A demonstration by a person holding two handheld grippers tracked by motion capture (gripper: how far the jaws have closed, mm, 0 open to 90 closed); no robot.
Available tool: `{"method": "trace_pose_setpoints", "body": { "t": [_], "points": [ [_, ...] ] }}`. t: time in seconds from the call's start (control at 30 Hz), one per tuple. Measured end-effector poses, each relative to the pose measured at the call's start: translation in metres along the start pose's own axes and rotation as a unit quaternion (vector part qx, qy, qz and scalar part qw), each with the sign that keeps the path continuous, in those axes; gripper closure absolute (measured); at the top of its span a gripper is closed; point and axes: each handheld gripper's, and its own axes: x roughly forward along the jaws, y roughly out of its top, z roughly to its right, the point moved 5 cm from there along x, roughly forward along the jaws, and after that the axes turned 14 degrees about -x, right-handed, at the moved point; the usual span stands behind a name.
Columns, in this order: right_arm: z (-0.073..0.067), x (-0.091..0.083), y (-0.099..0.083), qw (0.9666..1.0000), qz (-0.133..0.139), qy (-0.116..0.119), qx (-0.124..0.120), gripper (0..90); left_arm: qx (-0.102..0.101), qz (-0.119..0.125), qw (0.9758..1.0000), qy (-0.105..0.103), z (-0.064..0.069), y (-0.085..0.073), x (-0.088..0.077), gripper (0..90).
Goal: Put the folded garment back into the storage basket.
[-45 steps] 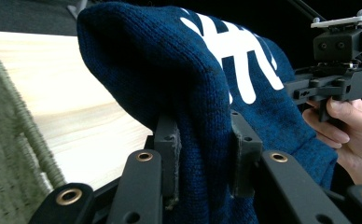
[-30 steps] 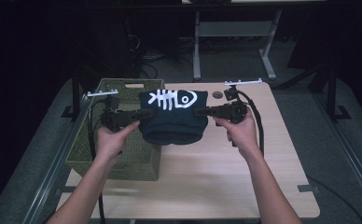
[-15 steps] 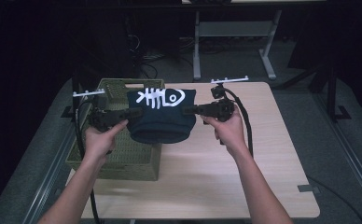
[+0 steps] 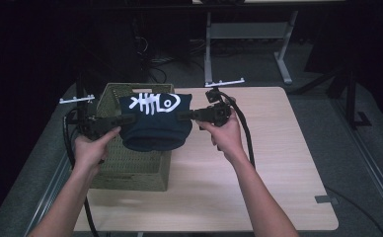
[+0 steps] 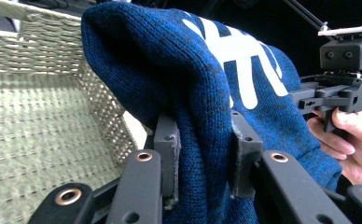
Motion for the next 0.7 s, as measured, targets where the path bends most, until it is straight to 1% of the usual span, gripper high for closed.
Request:
{"method": "trace_pose_setpoints", "body": {
  "t": [0.23, 0.27, 0.37, 0.4, 0.43, 0.57, 0.63, 0.7],
  "points": [
    [-0.004, 0.014, 0.003, 0.9999, -0.005, 0.003, -0.008, 73.8, -0.001, 0.003, 1.0, 0.008, -0.008, 0.002, -0.01, 69.9],
    [-0.005, 0.015, 0.004, 1.0, -0.006, 0.005, -0.004, 73.8, -0.002, 0.003, 1.0, 0.008, -0.009, 0.002, -0.012, 69.9],
    [-0.006, 0.019, 0.004, 0.9999, -0.005, 0.007, -0.008, 73.8, -0.002, 0.004, 0.9999, 0.01, -0.01, 0.003, -0.014, 69.6],
    [-0.006, 0.022, 0.005, 0.9999, -0.007, 0.007, -0.014, 73.8, -0.001, 0.004, 0.9999, 0.011, -0.012, 0.003, -0.015, 69.6],
    [-0.007, 0.024, 0.005, 0.9999, -0.008, 0.006, -0.011, 73.8, -0.005, 0.004, 0.9999, 0.012, -0.015, 0.004, -0.017, 69.6],
    [-0.008, 0.029, 0.006, 0.9999, -0.01, 0.007, -0.012, 73.8, -0.007, 0.004, 0.9999, 0.015, -0.019, 0.005, -0.02, 69.6],
    [-0.009, 0.035, 0.006, 0.9999, -0.011, 0.006, -0.009, 73.8, -0.009, 0.006, 0.9998, 0.018, -0.022, 0.005, -0.023, 69.5],
    [-0.008, 0.039, 0.007, 0.9998, -0.008, 0.007, -0.014, 73.8, -0.01, 0.006, 0.9997, 0.02, -0.025, 0.006, -0.026, 69.4]
  ]
}}
